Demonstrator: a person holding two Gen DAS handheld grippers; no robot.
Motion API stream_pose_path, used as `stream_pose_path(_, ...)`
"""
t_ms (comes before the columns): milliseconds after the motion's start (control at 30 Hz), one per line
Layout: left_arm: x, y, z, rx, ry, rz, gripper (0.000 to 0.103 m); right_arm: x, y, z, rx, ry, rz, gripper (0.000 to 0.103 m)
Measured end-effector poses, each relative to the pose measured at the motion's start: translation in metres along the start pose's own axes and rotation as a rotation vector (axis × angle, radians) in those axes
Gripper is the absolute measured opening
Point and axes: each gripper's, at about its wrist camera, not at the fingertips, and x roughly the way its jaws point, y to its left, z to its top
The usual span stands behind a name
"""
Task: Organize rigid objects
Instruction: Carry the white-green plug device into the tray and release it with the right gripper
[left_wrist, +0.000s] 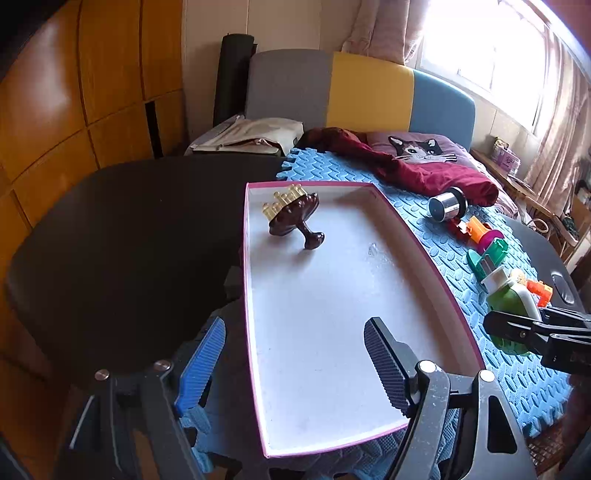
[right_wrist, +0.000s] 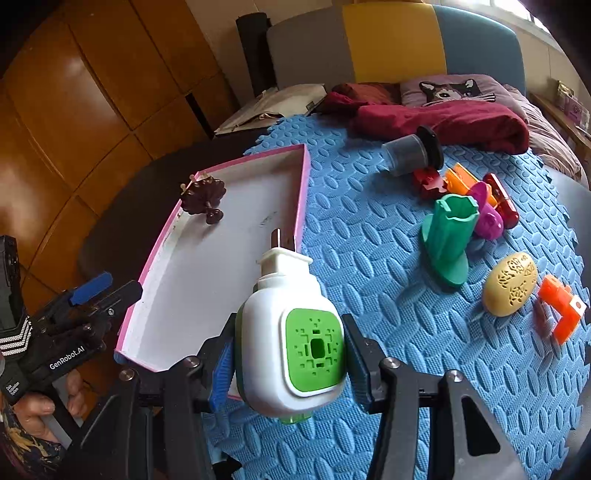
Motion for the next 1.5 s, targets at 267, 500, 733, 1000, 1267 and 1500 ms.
stream_pose_path(267, 0.001, -0.001, -0.002, -0.005, 0.011, 0.003, 0.078, 0.006, 0.009, -0.001, -0.016, -0.003, 0.001, 0.052)
stream_pose_path(500, -0.005, 0.002, -0.002, -0.009, -0.004, 0.011, 0.078, 0.009, 0.019, 0.009, -0.046, -0.015, 0.004, 0.052)
stream_pose_path(733, -0.007, 0.014, 0.000, -0.035, -0.009, 0.025, 0.078, 0.023, 0.031, 0.030, -0.079, -0.007, 0.004, 0.052)
stream_pose_path(1000, -0.009, 0.021, 0.003, -0.053, -0.017, 0.039, 0.078, 0.047, 0.041, 0.056, -0.126, -0.001, -0.037, 0.052)
stream_pose_path(1267, -0.007, 0.022, 0.006, -0.046, -0.019, 0.052, 0.078, 0.077, 0.050, 0.107, -0.200, -0.042, -0.125, 0.052)
stream_pose_path(1500, -0.003, 0.023, 0.008, -0.036, -0.012, 0.062, 0.078, 0.122, 0.059, 0.135, -0.277, -0.008, -0.196, 0.053)
